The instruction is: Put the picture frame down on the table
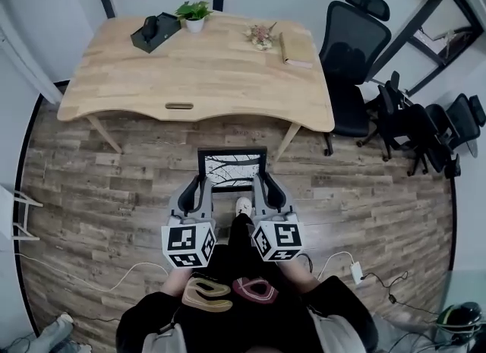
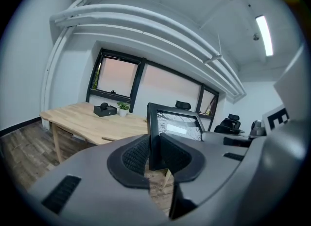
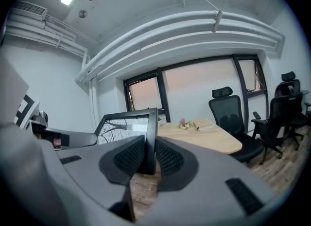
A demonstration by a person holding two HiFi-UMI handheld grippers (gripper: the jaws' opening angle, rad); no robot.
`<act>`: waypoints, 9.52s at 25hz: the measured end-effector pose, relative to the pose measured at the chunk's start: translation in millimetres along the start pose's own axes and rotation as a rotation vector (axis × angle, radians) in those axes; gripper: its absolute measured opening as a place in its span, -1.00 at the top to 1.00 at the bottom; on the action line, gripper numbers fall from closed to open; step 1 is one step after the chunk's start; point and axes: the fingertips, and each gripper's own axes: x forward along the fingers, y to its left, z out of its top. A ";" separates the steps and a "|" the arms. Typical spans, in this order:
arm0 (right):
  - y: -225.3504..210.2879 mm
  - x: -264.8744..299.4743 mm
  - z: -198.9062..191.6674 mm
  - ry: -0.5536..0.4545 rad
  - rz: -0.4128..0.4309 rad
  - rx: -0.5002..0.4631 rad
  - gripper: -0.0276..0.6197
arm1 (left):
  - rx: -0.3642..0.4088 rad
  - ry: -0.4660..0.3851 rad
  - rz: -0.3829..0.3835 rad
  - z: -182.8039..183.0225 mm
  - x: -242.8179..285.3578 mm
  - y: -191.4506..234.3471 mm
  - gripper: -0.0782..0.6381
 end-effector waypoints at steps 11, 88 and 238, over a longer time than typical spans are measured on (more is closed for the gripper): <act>-47.8 95.4 39.2 0.006 0.084 -0.017 0.66 | -0.026 -0.017 0.073 41.0 96.9 5.6 0.56; -88.5 454.2 100.0 0.028 -0.060 -0.007 0.67 | -0.034 0.064 -0.059 151.5 427.4 172.6 0.56; -188.8 667.3 -102.9 0.776 -0.004 0.007 0.67 | -0.221 0.669 0.221 -30.0 636.7 255.0 0.55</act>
